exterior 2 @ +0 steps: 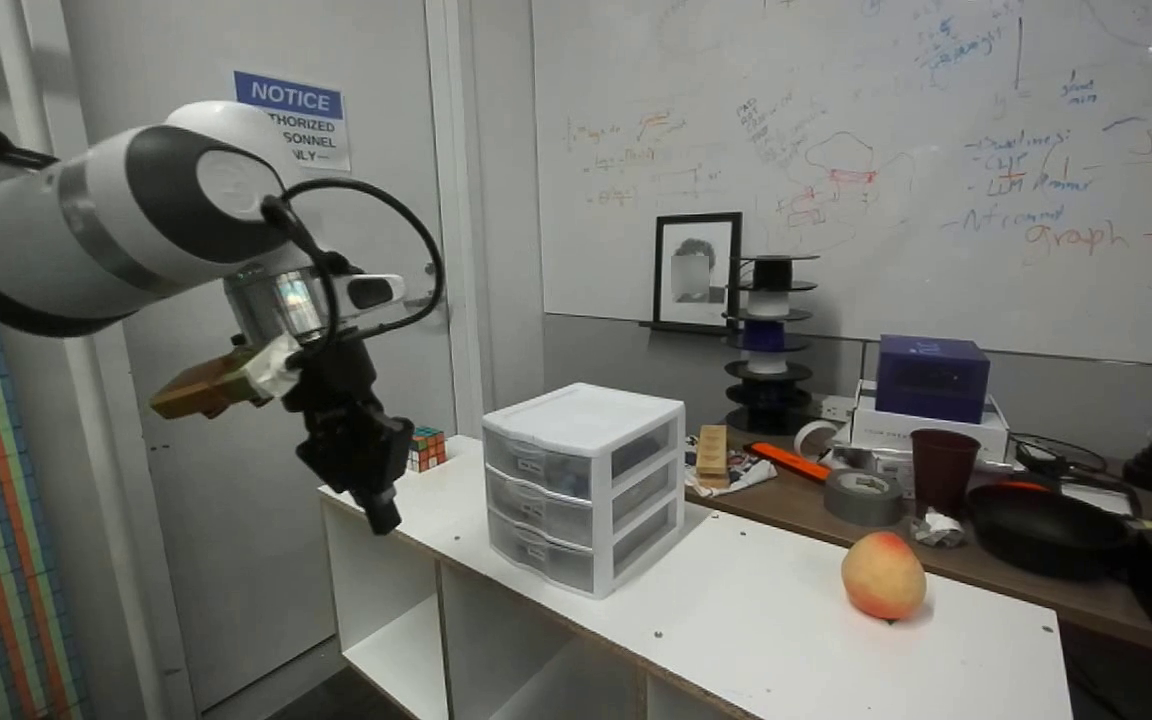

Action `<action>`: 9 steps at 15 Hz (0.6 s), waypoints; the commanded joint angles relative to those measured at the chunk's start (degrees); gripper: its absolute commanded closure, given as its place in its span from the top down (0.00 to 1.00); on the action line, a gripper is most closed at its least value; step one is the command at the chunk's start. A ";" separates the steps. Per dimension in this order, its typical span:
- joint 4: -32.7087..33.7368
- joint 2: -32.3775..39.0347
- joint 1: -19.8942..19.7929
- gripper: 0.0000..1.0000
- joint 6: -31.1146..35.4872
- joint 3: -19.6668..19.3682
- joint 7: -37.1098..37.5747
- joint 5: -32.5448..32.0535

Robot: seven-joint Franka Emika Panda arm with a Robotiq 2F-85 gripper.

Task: Put the electricity extension and the transparent package in the upper drawer, and close it

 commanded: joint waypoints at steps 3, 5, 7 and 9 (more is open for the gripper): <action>6.24 -12.94 -2.07 0.01 -20.54 1.60 -10.17 21.31; 12.85 -12.62 -3.92 0.02 -27.33 2.77 -10.04 24.22; 19.37 -10.94 -5.25 0.23 -31.77 3.90 -9.19 25.47; 24.15 -9.37 -5.79 0.36 -34.57 4.71 -9.71 26.17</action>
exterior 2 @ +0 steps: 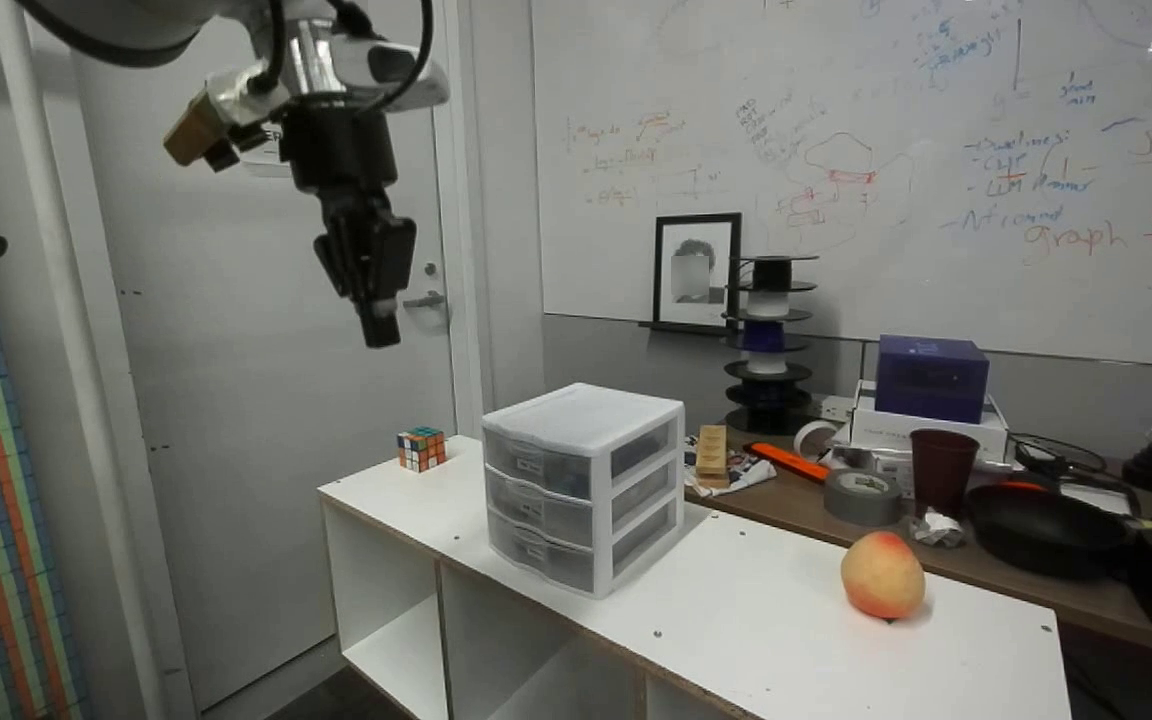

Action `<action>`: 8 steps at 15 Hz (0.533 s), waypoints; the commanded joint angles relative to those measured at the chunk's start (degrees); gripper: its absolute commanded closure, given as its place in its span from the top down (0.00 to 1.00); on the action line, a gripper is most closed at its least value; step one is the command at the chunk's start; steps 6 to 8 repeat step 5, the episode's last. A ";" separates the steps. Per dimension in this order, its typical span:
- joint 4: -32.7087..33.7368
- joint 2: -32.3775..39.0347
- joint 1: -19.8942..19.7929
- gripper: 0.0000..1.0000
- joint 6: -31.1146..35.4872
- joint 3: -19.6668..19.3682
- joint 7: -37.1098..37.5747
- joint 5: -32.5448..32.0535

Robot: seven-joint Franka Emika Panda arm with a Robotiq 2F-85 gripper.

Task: Put the electricity extension and the transparent package in the upper drawer, and close it

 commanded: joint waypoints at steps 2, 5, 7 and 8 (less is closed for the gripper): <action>4.34 1.07 -2.41 0.27 -2.67 2.48 -0.56 1.33; 6.15 2.62 -2.34 0.37 -3.27 2.71 -0.48 1.62; 6.15 2.62 -2.34 0.37 -3.27 2.71 -0.48 1.62; 6.15 2.62 -2.34 0.37 -3.27 2.71 -0.48 1.62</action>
